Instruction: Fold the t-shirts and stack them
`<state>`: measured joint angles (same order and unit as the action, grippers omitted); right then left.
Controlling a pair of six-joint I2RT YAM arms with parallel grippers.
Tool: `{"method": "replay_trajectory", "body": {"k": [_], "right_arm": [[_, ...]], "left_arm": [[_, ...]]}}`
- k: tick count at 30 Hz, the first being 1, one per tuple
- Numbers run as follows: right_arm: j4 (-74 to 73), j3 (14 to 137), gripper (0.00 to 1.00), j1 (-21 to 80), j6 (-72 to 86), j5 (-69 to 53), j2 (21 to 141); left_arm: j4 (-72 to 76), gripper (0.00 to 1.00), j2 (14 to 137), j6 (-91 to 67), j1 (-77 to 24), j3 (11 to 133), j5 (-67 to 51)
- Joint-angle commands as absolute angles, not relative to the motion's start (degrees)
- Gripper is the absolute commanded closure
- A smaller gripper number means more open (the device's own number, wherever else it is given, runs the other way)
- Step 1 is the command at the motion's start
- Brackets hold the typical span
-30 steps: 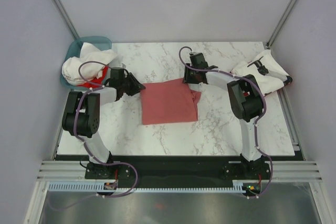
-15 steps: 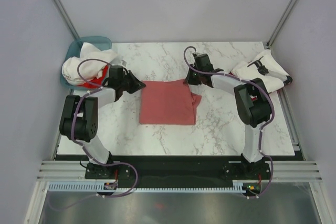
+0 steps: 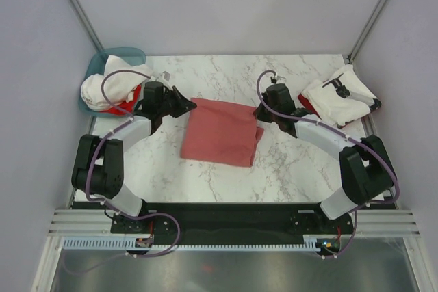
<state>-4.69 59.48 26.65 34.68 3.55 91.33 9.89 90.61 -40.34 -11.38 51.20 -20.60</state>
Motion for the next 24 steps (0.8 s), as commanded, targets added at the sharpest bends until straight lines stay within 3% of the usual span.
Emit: {"method": "replay_trajectory", "body": {"k": [1,7,10,11,12,13,14,15,24], "right_arm": [[-5.54,55.20,1.00,26.28,37.88,11.58,86.84],[-6.15,54.14,1.00,23.73,40.25,12.21,93.32],[-5.36,52.56,1.00,23.12,41.48,13.53,94.04],[-5.45,51.86,0.96,23.12,41.66,15.36,93.87],[-5.36,51.59,0.90,23.03,41.83,15.99,93.69],[-5.54,51.50,0.83,22.85,41.84,16.08,93.60],[-5.62,51.33,0.46,22.85,41.84,16.08,93.60],[-5.80,51.33,0.34,22.76,41.92,15.91,93.26],[-6.85,47.73,0.32,23.02,39.29,13.01,83.78]], "left_arm": [[10.91,0.98,93.15,-37.71,-11.69,54.66,-22.50],[6.60,0.98,107.37,-36.56,-11.69,63.27,-23.91],[4.75,0.81,110.47,-36.47,-11.69,65.91,-24.61],[4.31,0.72,110.48,-36.47,-11.69,66.18,-24.78],[3.87,0.54,110.13,-36.47,-11.69,66.09,-24.61],[3.87,0.47,109.69,-36.30,-11.78,65.75,-24.61],[3.78,0.37,108.56,-36.39,-11.95,65.13,-24.09],[3.78,0.35,107.85,-36.21,-12.04,64.95,-24.00],[-1.21,0.34,96.36,-34.02,-15.37,61.96,-17.86]]}}
